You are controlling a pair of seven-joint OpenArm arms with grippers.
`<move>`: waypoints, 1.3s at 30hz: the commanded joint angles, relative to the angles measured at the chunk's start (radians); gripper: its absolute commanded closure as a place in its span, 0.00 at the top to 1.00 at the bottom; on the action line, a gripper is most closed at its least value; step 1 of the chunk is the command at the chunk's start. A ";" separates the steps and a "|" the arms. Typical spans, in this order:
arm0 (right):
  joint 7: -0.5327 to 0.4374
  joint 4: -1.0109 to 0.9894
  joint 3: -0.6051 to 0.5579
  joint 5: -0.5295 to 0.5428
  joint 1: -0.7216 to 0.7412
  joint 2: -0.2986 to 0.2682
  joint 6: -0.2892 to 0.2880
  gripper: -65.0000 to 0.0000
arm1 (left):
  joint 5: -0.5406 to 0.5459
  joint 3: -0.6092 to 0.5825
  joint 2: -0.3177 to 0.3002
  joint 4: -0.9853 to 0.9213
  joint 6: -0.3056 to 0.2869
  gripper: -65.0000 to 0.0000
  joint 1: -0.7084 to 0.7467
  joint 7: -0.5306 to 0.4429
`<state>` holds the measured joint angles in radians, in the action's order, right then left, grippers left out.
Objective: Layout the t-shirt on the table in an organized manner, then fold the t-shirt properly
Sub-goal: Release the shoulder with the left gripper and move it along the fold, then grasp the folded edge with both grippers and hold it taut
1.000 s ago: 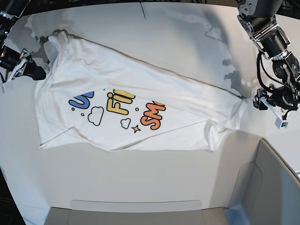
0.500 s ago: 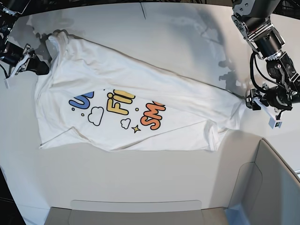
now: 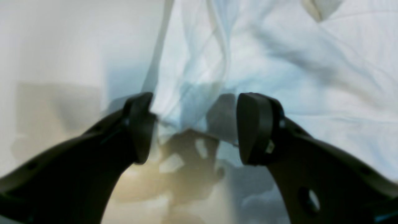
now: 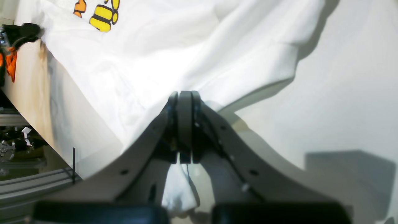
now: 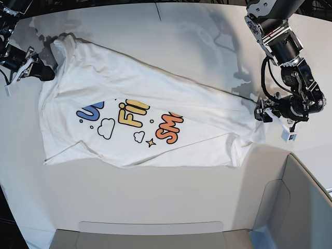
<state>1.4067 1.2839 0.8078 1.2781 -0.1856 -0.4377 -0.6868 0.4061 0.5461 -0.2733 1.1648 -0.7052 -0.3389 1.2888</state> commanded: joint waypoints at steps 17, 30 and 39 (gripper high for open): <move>-0.010 0.161 -0.161 0.027 -0.032 -0.019 -0.011 0.00 | -0.017 -0.005 -0.083 -0.296 0.007 0.18 -0.090 0.025; -0.010 0.236 -0.115 0.028 -0.102 0.018 -0.011 0.09 | -0.017 -0.005 -0.102 -0.294 0.007 0.11 -0.002 0.025; -0.010 0.372 -0.008 0.030 -0.216 0.090 -0.011 0.21 | -0.017 -0.007 -0.102 -0.294 0.007 0.11 -0.002 0.025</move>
<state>1.4067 1.6463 0.7891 1.2861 -0.4023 -0.3302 -0.6868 0.4938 0.5453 -0.3698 0.8795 -0.7162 -0.3550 1.2308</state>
